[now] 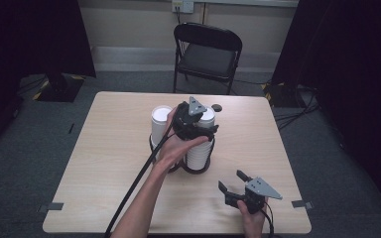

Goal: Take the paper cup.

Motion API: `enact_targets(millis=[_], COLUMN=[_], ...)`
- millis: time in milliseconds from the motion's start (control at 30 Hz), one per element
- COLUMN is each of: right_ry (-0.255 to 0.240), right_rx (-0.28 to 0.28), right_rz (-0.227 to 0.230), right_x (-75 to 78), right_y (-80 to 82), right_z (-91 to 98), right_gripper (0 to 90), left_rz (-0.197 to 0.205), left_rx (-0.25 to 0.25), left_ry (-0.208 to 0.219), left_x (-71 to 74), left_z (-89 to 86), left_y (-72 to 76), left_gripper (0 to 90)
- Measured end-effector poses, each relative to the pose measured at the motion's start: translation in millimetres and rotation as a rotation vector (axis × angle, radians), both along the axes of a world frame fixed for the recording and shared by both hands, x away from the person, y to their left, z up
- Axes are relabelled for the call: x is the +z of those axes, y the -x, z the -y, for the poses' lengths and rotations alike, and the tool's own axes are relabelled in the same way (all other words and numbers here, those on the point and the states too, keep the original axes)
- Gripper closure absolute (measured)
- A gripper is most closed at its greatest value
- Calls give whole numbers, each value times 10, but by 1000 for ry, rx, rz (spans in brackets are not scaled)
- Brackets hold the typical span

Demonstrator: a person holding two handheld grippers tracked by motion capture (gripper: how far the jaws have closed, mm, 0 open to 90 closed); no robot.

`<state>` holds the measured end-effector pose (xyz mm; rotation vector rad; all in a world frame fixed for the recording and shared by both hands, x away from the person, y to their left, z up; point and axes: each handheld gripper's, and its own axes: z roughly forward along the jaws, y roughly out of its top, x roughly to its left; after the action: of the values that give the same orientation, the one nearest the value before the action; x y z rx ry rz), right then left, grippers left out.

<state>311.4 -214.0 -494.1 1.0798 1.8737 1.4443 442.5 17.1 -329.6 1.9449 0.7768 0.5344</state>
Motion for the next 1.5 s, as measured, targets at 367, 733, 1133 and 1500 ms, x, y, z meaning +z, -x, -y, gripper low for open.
enact_targets(millis=[367,733,1133,1500], right_ry=[1,-8,-16,-18], right_rx=[3,5,3,9], right_rz=[-4,-9,-7,-8], right_x=[1,0,0,-1], right_y=[3,-3,2,0], right_z=[-4,6,15,16], right_gripper=[182,179,177,177], left_rz=[-22,-9,15,43], left_rx=[7,7,4,11], left_ry=[-28,25,51,114], left_x=[-33,37,69,126], left_z=[39,-6,-33,-76], left_y=[-30,1,29,62], left_gripper=[179,187,190,191])
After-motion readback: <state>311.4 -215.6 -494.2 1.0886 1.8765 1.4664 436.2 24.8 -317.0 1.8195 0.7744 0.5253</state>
